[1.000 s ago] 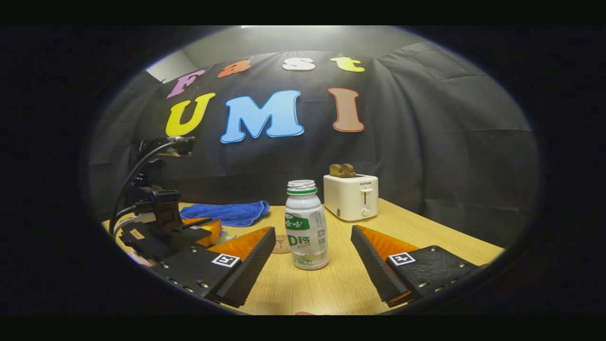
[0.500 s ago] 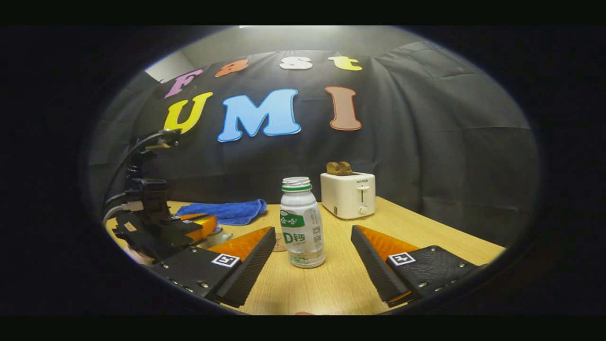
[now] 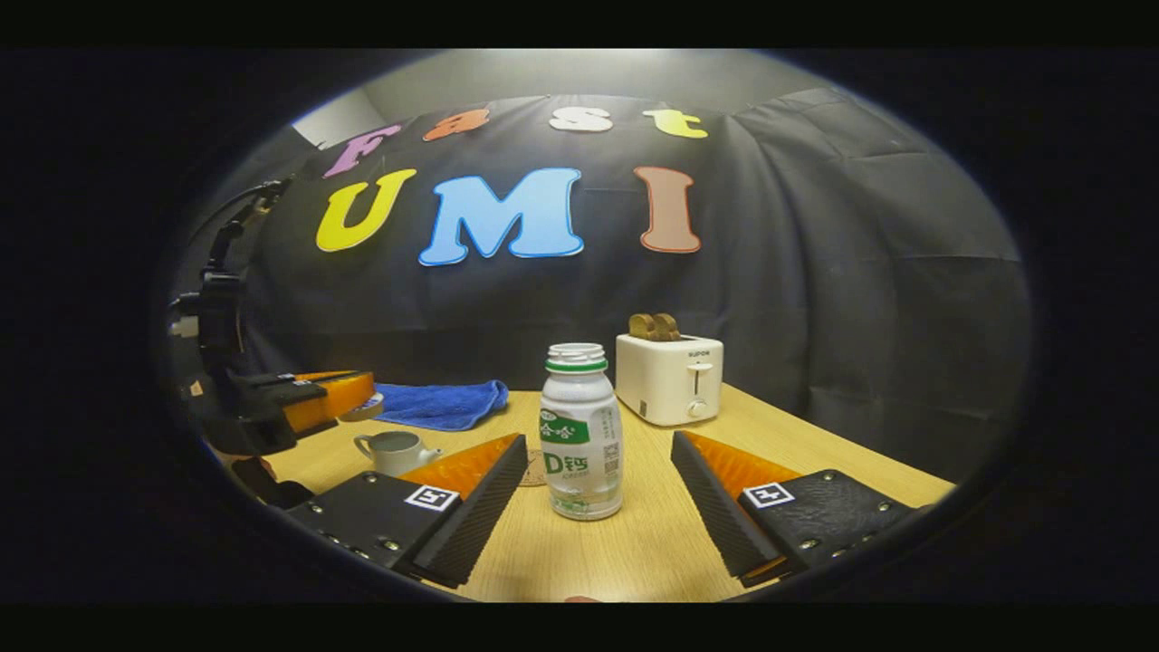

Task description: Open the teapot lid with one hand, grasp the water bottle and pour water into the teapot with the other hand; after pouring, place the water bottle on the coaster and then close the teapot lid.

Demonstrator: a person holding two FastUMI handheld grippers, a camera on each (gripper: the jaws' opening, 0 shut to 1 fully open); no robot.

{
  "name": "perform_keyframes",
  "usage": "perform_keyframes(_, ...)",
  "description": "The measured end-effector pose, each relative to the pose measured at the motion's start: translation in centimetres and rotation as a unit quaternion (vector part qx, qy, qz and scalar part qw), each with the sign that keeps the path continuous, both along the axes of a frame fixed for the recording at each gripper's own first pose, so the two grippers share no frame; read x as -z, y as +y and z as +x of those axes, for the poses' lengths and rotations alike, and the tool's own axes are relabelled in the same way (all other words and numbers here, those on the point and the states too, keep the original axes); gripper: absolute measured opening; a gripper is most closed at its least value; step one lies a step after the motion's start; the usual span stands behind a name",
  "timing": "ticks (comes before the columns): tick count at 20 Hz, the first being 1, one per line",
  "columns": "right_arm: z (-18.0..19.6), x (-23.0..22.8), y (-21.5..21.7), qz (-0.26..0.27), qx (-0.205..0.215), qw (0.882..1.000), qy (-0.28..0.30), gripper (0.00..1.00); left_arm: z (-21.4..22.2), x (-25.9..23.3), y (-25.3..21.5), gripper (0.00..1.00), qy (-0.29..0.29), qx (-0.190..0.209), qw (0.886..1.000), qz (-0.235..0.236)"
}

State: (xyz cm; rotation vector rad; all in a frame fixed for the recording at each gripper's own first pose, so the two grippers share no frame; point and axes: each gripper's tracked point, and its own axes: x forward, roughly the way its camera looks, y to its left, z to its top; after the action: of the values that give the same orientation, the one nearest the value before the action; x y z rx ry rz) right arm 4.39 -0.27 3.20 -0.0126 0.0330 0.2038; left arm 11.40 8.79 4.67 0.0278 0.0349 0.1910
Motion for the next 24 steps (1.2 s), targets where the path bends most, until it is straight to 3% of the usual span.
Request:
perform_keyframes(2, 0.7, -0.2, 0.2, -0.004, -0.003, 1.0, -0.003, 0.98, -0.6, 0.1, 1.8, 0.17, -0.002, -0.01, 1.0, -0.005)
perform_keyframes(3, 1.0, -0.2, 0.4, -0.002, -0.007, 1.0, -0.002, 0.98, -0.9, 0.1, 2.8, 0.1, -0.001, -0.017, 1.0, -0.005)
perform_keyframes(7, 2.6, 0.7, 0.8, 0.005, -0.011, 1.0, 0.015, 0.98, -2.0, 0.9, 7.0, 0.17, 0.003, -0.041, 0.999, -0.009)
perform_keyframes(12, 4.0, 1.7, 1.6, 0.002, -0.016, 0.999, 0.032, 0.98, -3.4, 1.9, 11.1, 0.17, 0.008, -0.071, 0.997, -0.016)
perform_keyframes(22, 5.6, 3.9, 2.6, -0.022, -0.021, 0.998, 0.057, 0.98, -4.5, 2.7, 13.5, 0.13, 0.015, -0.092, 0.995, -0.035)
perform_keyframes(23, 5.7, 4.0, 2.6, -0.023, -0.02, 0.998, 0.058, 0.82, -4.6, 2.8, 13.7, 0.13, 0.015, -0.093, 0.995, -0.036)
perform_keyframes(24, 5.8, 4.1, 2.5, -0.025, -0.018, 0.998, 0.059, 0.98, -4.6, 2.9, 13.9, 0.13, 0.016, -0.094, 0.995, -0.037)
